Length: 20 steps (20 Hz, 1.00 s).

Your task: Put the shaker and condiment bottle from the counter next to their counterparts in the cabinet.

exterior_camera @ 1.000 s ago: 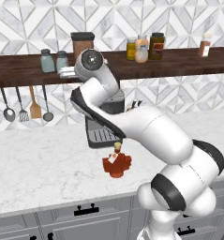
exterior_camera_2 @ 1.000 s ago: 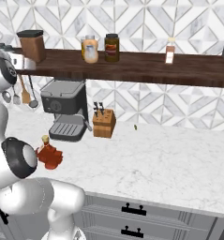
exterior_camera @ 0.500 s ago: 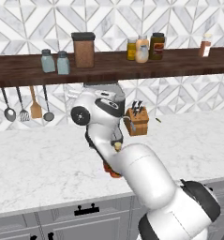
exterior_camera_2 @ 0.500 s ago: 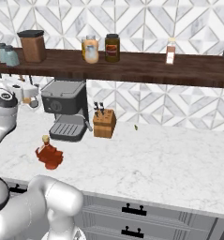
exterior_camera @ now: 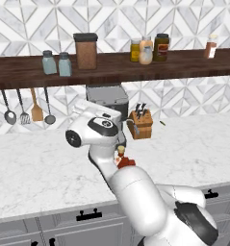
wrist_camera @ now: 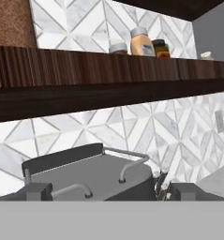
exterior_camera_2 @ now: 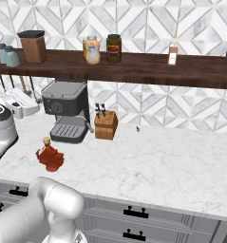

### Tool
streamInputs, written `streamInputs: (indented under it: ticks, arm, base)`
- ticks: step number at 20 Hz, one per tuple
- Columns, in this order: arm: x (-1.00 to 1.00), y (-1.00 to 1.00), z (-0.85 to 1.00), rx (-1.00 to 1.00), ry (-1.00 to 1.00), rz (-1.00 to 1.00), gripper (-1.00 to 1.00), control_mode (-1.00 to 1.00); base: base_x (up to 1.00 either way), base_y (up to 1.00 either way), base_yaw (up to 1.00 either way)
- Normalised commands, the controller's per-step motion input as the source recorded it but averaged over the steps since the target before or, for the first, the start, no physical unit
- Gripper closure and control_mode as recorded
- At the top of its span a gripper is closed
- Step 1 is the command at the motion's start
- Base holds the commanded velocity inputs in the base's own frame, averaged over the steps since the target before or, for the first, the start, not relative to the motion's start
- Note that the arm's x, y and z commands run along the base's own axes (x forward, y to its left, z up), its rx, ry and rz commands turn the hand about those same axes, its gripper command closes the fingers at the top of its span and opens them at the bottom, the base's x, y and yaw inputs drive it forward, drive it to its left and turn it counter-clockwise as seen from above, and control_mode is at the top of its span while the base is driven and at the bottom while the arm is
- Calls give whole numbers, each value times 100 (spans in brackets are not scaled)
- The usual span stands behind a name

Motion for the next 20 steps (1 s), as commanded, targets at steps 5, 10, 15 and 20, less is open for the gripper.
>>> streamInputs:
  ticks: [5, 10, 15, 20]
  arm:
    - [0, -6, -60, 2, 15, -53, -100, -100]
    - [0, -11, -90, 7, 28, -68, -100, -100]
    - [-2, 0, -13, 0, 0, -5, -100, -100]
    - [-32, 0, -100, -5, 11, -30, -100, -100]
  base:
    - [0, 0, 0]
    - [0, 0, 0]
    - [0, 0, 0]
    - [0, 0, 0]
